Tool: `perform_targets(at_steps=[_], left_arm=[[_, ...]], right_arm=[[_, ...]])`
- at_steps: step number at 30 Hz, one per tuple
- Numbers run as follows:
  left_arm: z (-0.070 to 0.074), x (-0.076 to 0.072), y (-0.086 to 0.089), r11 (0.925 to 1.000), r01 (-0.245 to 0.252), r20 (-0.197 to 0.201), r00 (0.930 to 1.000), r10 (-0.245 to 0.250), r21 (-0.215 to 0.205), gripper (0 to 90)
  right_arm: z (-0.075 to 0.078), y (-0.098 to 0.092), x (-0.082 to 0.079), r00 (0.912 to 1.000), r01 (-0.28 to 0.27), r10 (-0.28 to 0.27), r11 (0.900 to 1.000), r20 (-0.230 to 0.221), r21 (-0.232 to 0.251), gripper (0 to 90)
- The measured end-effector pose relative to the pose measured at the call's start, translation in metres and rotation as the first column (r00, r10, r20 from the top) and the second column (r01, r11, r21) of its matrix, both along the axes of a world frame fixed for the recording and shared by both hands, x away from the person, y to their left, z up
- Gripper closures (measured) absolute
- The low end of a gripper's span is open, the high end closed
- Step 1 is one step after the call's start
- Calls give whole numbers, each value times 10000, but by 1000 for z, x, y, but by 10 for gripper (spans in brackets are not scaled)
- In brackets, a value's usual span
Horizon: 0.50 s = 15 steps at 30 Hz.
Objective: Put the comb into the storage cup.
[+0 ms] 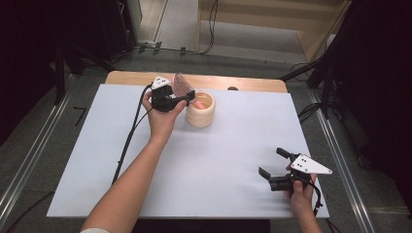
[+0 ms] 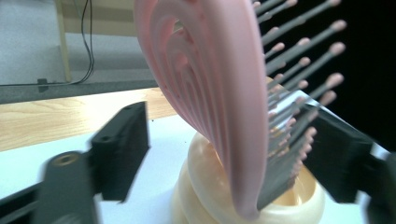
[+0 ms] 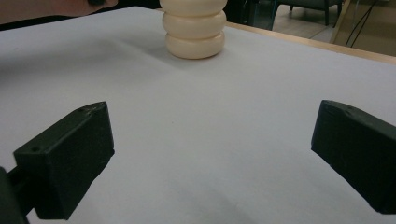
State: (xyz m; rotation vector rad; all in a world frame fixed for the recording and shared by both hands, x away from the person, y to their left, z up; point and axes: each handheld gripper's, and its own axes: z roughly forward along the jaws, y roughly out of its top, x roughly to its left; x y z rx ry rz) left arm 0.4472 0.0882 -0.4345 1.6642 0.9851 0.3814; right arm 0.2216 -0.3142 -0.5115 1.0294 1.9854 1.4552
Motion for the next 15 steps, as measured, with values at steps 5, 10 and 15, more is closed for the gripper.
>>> perform_targets(at_steps=[5, 10, 15], left_arm=[[-1, -6, 6, 9996, 274, 269, 9993, -274, -21, 25], [-3, -15, 8, 9980, 634, 356, 9973, -636, 65, 0], [-8, -22, 10, 9972, 711, 339, 9968, -718, 215, 0]], right_arm=[[0, 0, 0, 10000, -11, 11, 10000, -14, -19, 0], [0, 1, 1, 10000, 0, 0, 10000, -39, -37, 0], [0, 2, 1, 10000, -15, 15, 10000, -59, -94, 0]])
